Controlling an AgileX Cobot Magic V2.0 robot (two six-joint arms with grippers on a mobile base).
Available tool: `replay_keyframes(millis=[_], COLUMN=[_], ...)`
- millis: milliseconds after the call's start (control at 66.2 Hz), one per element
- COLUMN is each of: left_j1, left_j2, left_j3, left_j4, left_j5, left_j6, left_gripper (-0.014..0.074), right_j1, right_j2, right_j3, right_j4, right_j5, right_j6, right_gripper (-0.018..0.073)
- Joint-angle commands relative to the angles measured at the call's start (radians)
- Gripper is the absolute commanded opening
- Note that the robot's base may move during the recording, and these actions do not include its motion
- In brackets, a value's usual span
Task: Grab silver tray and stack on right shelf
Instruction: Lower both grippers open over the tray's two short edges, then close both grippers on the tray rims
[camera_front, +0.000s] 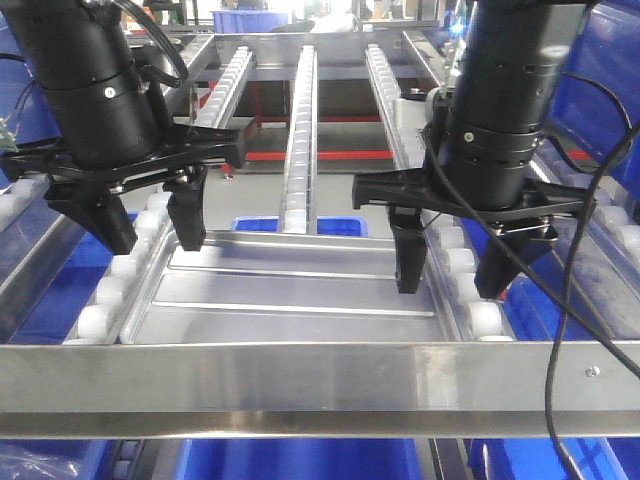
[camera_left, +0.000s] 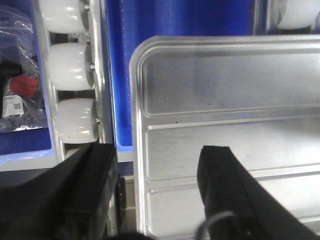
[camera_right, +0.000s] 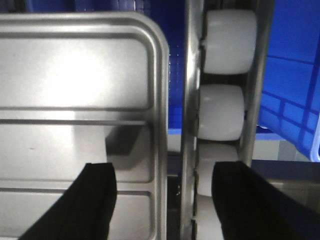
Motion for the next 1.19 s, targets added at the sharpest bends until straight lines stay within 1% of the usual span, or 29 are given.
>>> replay_keyframes(millis=[0, 91, 196, 393, 1179], left_j1=[-0.005, -0.005, -0.005, -0.005, -0.005], left_j2=[-0.028, -0.008, 0.014, 0.031, 0.051], left_j3=[-0.024, -0.024, -0.024, -0.024, -0.024], left_j4=[0.0, -0.002, 0.015, 0.015, 0.015], left_j5=[-0.03, -0.014, 0.002, 0.004, 0.002], left_j6=[-0.012, -0.012, -0.012, -0.012, -0.012], left_gripper=[0.0273, 0.0273, 0.0273, 0.0273, 0.0262], right_j1=[-0.006, -0.006, -0.006, -0.006, -0.006], right_j2=[-0.05, -0.05, -0.05, -0.046, -0.021], right_j3=[-0.033, -0.033, -0.033, -0.033, -0.033], right_j4=[-0.003, -0.003, -0.003, -0.003, -0.003], right_j5=[-0.038, -0.048, -0.063, -0.091, -0.082], right_j6=[-0.009, -0.009, -0.009, -0.009, -0.009], right_gripper=[0.0519, 0.0519, 0.0519, 0.0519, 0.0519])
